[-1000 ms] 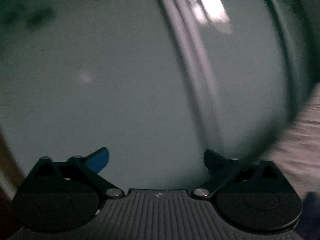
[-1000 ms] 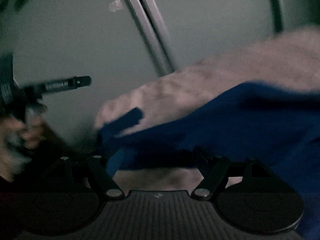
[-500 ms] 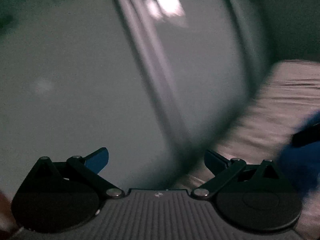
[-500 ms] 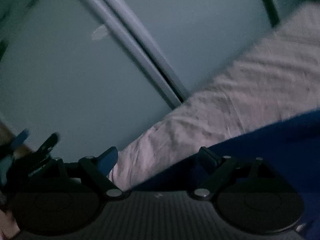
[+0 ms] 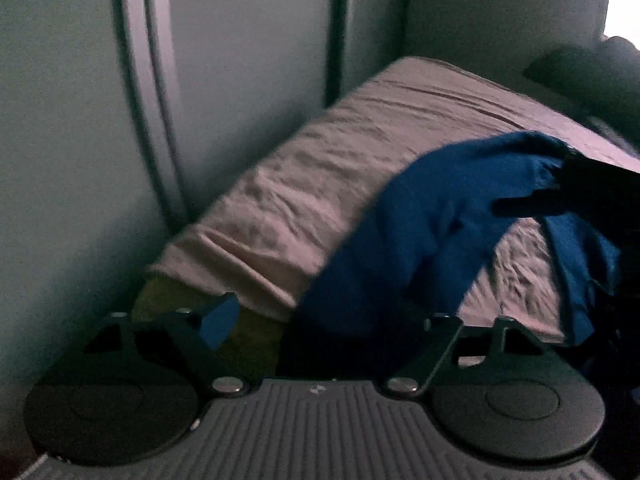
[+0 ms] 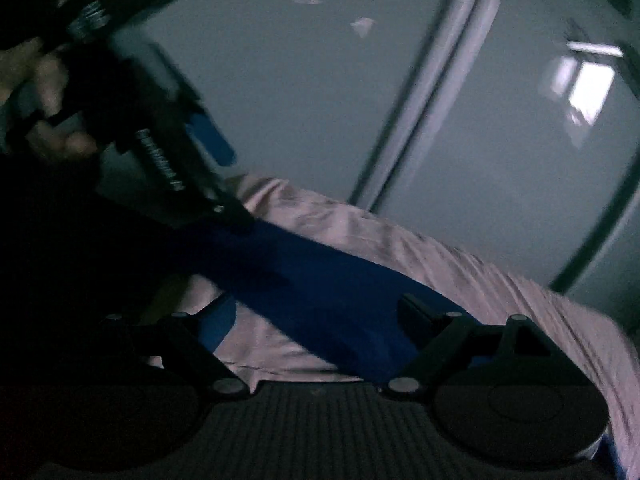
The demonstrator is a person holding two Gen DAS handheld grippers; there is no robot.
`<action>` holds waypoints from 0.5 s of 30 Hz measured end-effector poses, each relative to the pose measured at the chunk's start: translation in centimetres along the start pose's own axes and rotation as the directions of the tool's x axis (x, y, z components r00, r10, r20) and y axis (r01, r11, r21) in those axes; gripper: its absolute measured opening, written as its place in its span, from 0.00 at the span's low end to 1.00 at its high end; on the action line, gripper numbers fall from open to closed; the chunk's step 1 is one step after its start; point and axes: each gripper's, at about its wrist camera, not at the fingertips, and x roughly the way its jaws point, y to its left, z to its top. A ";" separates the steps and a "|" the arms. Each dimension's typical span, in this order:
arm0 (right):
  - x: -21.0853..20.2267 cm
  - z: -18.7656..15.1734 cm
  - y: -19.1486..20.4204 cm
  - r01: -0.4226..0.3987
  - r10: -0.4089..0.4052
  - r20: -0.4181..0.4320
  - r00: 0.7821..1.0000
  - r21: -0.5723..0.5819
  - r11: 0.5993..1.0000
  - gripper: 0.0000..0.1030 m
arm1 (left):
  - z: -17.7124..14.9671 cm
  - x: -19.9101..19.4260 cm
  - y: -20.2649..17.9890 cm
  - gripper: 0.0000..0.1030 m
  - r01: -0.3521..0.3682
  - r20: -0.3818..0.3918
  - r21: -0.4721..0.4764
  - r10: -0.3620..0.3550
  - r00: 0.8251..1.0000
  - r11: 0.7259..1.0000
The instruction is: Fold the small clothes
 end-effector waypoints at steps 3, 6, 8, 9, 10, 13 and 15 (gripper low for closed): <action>0.5 -0.2 1.2 0.003 -0.003 -0.012 1.000 -0.029 1.000 0.85 | -1.1 0.9 0.9 0.69 0.079 -0.011 -0.028 -0.079 0.997 0.996; 0.9 -0.3 2.3 0.018 -0.019 -0.016 1.000 -0.048 0.999 0.85 | -1.4 1.3 1.6 0.64 0.139 -0.012 -0.066 -0.140 0.990 0.988; 1.2 -0.4 2.7 0.027 -0.028 -0.011 1.000 -0.049 0.998 0.85 | -1.4 1.3 1.7 0.55 0.148 -0.018 -0.074 -0.149 0.989 0.986; 1.5 -0.4 2.8 0.025 -0.025 -0.011 1.000 -0.043 0.999 0.85 | -1.4 1.2 1.6 0.46 0.137 -0.024 -0.062 -0.139 0.990 0.989; 2.0 -0.5 3.0 0.023 -0.024 -0.012 1.000 -0.035 0.999 0.85 | -1.2 1.1 1.5 0.40 0.126 -0.031 -0.056 -0.128 0.991 0.990; 2.2 -0.5 2.6 0.022 -0.023 -0.007 1.000 -0.017 1.000 0.86 | -0.4 0.7 1.6 0.01 0.108 -0.066 -0.071 -0.112 0.991 0.992; 2.4 -0.5 2.4 0.033 -0.033 -0.002 0.999 -0.005 0.999 0.86 | 0.1 0.0 1.5 0.01 0.109 -0.057 -0.074 -0.113 0.992 0.991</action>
